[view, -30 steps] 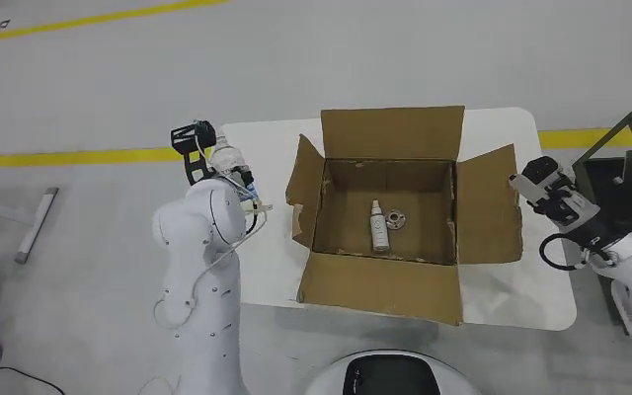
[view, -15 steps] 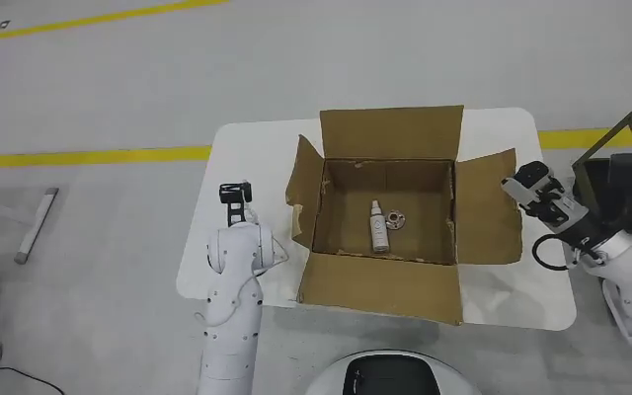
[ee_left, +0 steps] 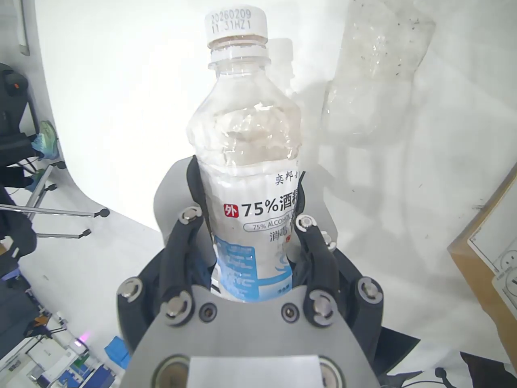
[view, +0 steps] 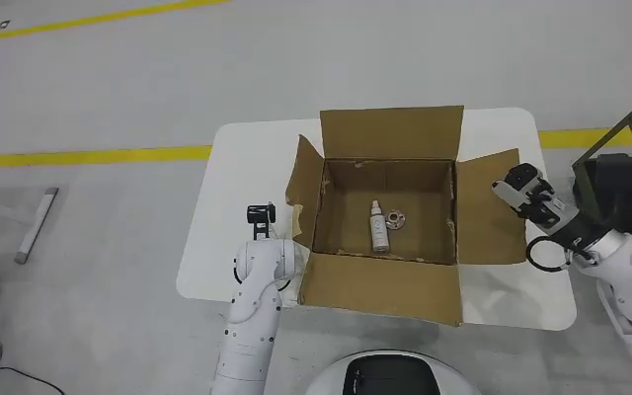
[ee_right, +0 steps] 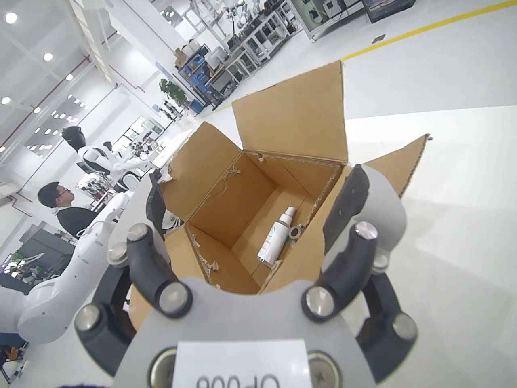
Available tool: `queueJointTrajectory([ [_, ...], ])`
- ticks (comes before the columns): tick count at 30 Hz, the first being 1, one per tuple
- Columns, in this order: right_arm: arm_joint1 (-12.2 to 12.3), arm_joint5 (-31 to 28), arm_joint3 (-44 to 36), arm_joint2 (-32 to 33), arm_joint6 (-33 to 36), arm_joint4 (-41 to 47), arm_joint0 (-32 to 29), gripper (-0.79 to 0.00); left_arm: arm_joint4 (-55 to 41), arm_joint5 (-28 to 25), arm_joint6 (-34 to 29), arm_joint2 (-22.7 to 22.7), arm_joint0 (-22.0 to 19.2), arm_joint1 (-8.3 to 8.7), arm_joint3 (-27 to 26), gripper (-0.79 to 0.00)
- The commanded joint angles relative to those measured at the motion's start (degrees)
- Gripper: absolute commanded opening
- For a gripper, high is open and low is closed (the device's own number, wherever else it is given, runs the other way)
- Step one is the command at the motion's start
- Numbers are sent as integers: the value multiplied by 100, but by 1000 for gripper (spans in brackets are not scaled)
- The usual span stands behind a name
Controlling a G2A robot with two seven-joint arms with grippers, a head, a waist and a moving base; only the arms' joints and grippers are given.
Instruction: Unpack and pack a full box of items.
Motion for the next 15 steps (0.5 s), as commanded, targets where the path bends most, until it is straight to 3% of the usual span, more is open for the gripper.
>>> queueJointTrajectory([
  [1, 1, -22, -37, -24, 38, 21, 38, 0, -26, 29, 2, 22, -3, -11, 72, -785],
  [2, 3, -26, -49, -26, 53, 26, 57, 0, -8, 31, -1, 36, -10, -15, 109, -739],
  [4, 4, -48, -94, -31, 75, 69, 102, 0, -57, 43, -33, 51, -19, -28, 158, -400],
  [5, 6, -52, -119, -29, 93, 90, 124, 0, -16, 41, -62, 69, -27, -31, 189, -43],
  [6, 9, -71, -154, -29, 130, 103, 148, 0, -23, 69, -90, 70, -36, -36, 199, 0],
  [15, 34, -58, -438, 69, 321, 265, 301, 0, 81, 198, -255, -62, -54, -43, -91, 0],
])
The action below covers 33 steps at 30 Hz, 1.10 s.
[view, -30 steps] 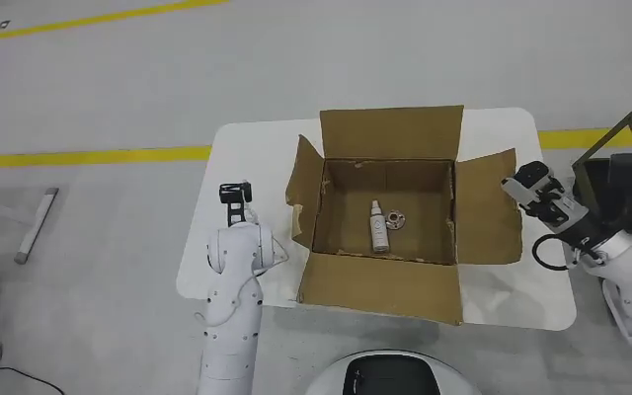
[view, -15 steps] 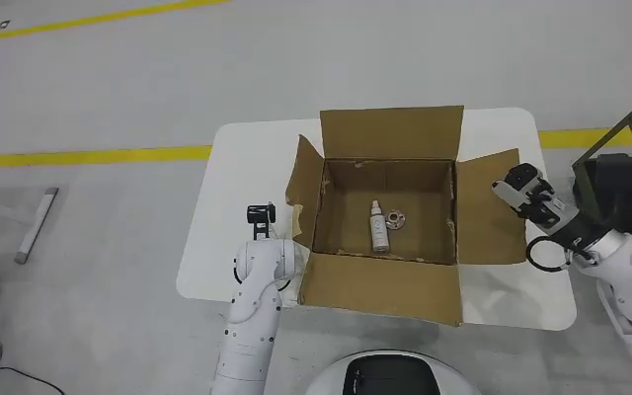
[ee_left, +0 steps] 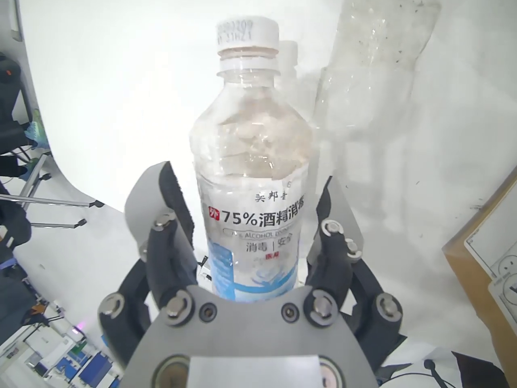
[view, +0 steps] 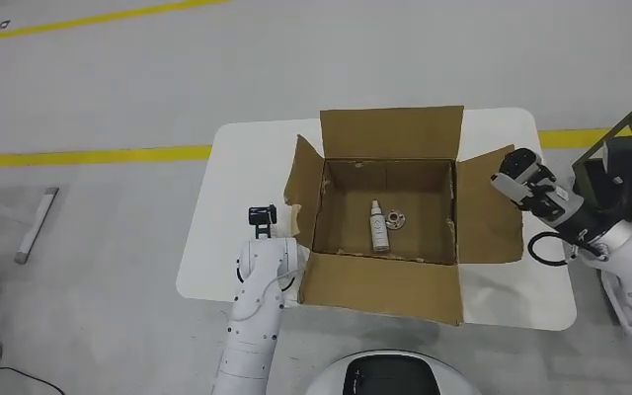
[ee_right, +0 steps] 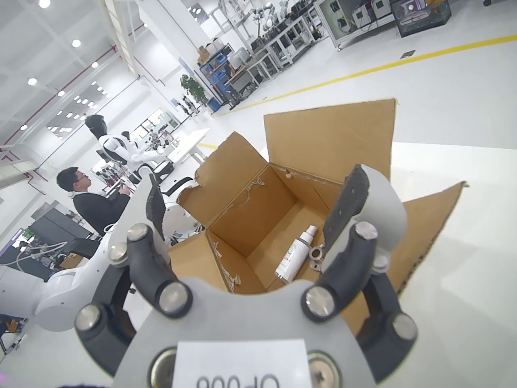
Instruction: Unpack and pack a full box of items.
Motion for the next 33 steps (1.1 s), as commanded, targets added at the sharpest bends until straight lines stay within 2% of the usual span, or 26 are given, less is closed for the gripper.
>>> queueJointTrajectory([
  [1, 5, 5, -71, 15, 33, 37, 26, 0, 23, 8, -46, -60, 10, 4, -133, 0],
  [8, 9, 22, -293, -130, 152, 310, 188, 0, 38, -48, -184, -216, 69, 12, -691, 0],
  [14, -30, 243, -96, -948, 313, 136, 599, 0, 78, -58, -185, -345, 30, 15, -1072, 0],
  [15, -41, 331, -14, -1104, 305, 28, 689, -49, 77, -52, -179, -372, 15, 15, -1107, 0],
  [16, -53, 419, 84, -1280, 334, -125, 775, -425, 89, -31, -158, -403, -6, 16, -1150, 0],
  [17, -62, 525, 176, -1431, 359, -332, 875, -536, 89, -3, -149, -428, -18, 15, -1180, 0],
  [18, -78, 640, 286, -1602, 344, -517, 970, -727, 72, 41, -142, -459, -31, 13, -1215, 0],
  [19, -96, 728, 402, -1771, 322, -653, 1065, -785, 75, 65, -137, -481, -38, 12, -1233, 0],
  [27, -255, 1275, 1313, -2822, 196, -1366, 1863, -785, 110, 270, -50, -589, -74, -5, -1301, 0],
  [33, -293, 1308, 1451, -2961, 113, -1305, 1960, -785, 126, 294, -12, -580, -84, -13, -1294, 0],
])
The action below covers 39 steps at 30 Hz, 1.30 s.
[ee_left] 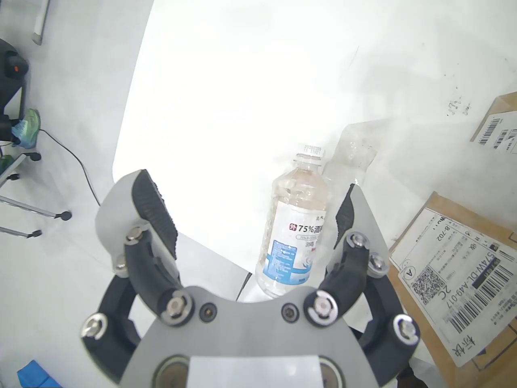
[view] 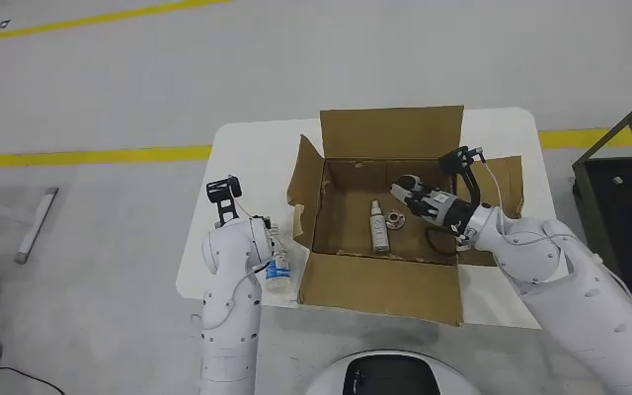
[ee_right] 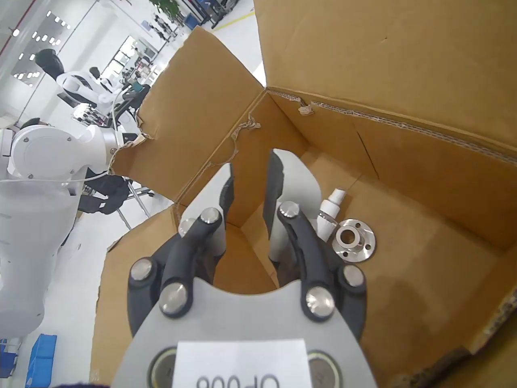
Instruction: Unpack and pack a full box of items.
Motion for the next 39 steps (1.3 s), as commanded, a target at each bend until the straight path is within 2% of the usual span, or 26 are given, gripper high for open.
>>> queueJointTrajectory([
  [1, 1, -1, -4, 4, 4, -3, -3, -785, -1, -1, -2, 0, 0, 0, 0, 0],
  [31, 1, -1, -4, 4, 4, -3, -3, -785, -1, -1, -2, 0, 0, 0, 0, 0],
  [32, 0, -9, -10, 1, -9, 18, -18, 0, -1, -1, -2, 0, 0, 0, 0, 0],
  [39, -7, 250, -289, -100, 104, -513, -39, 0, -1, -1, -2, 0, 0, 0, 0, 0],
])
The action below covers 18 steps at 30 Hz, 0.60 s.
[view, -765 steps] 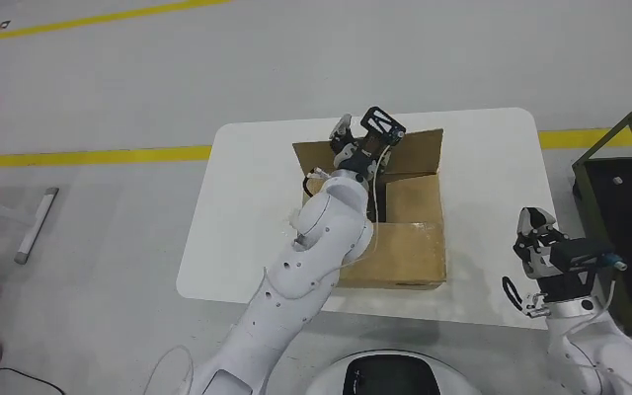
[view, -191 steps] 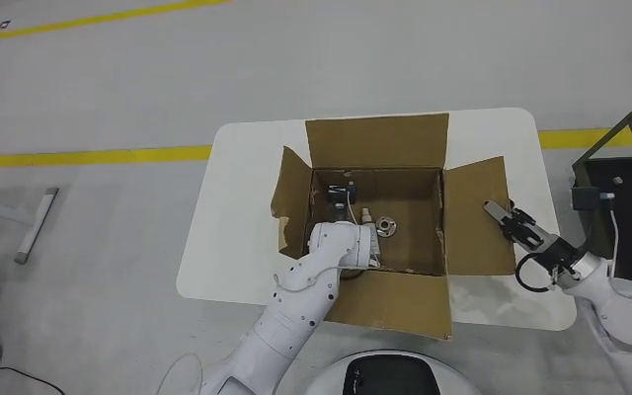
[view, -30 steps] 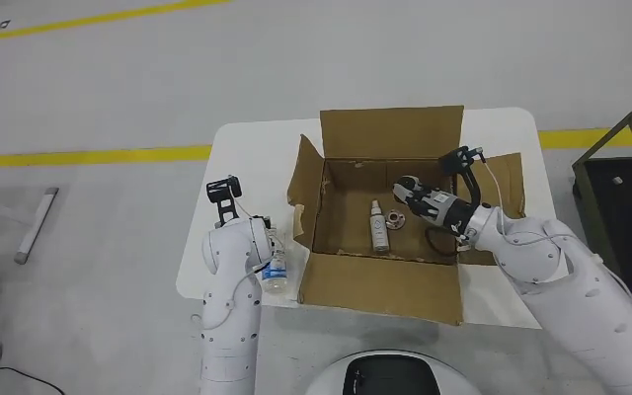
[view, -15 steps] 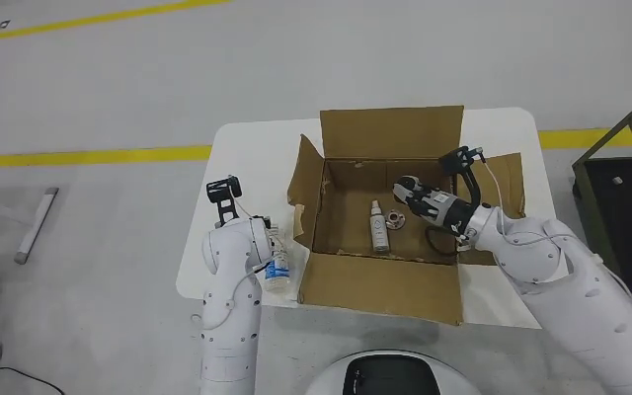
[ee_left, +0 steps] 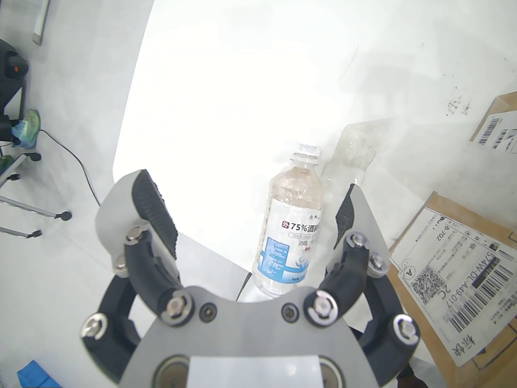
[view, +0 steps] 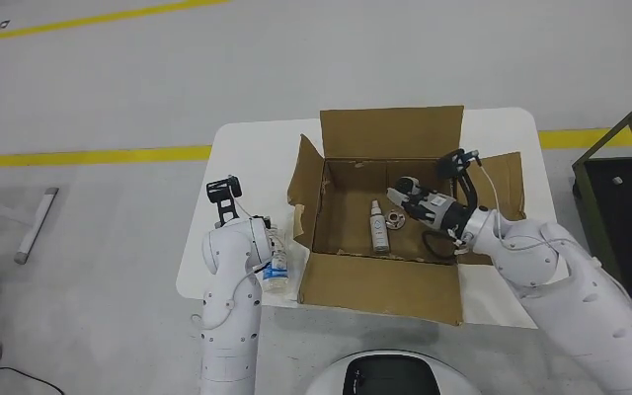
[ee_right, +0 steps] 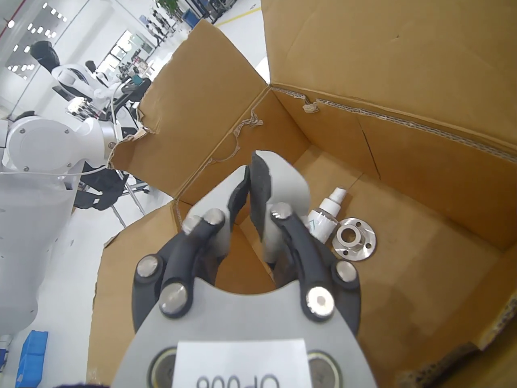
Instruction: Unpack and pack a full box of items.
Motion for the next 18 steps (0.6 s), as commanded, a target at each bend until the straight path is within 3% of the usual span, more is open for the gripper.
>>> queueJointTrajectory([
  [1, -9, 209, -83, -61, 113, -162, 41, 0, 0, 0, 0, 0, 0, 0, 0, 0],
  [13, -160, 1833, 47, -913, 1481, -1537, 1051, 0, 0, 0, 0, 0, 0, 0, 0, 0],
  [18, -217, 2032, 120, -1155, 1695, -1753, 1255, 0, 0, 0, 0, 0, 0, 0, 0, 0],
])
